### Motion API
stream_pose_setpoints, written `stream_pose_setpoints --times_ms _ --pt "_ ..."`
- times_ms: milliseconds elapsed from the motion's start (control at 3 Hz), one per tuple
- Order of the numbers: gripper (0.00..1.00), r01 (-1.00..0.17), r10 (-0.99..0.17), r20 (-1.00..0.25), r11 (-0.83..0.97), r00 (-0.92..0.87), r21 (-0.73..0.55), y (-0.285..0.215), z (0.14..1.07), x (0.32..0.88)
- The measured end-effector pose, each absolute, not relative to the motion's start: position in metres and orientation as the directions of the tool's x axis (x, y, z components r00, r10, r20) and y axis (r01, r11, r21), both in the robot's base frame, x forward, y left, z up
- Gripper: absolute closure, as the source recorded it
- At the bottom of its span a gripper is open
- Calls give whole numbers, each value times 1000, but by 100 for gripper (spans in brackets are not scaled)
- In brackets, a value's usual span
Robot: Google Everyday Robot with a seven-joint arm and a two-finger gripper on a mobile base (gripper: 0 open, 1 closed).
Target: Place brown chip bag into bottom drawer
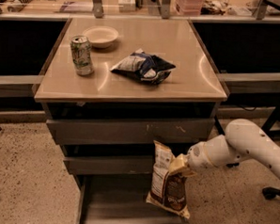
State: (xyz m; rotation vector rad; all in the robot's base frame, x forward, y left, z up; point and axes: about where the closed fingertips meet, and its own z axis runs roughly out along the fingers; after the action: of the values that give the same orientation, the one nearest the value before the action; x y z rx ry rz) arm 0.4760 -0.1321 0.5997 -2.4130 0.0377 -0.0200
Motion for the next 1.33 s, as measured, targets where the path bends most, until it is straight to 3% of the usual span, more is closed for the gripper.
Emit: stream_pose_setpoints --times_ms 667,1333 --pt "100 -45 -52 -11 -716 999 -697 -131 466 472" --pt "100 -57 -94 15 -715 995 -696 -138 444 474"
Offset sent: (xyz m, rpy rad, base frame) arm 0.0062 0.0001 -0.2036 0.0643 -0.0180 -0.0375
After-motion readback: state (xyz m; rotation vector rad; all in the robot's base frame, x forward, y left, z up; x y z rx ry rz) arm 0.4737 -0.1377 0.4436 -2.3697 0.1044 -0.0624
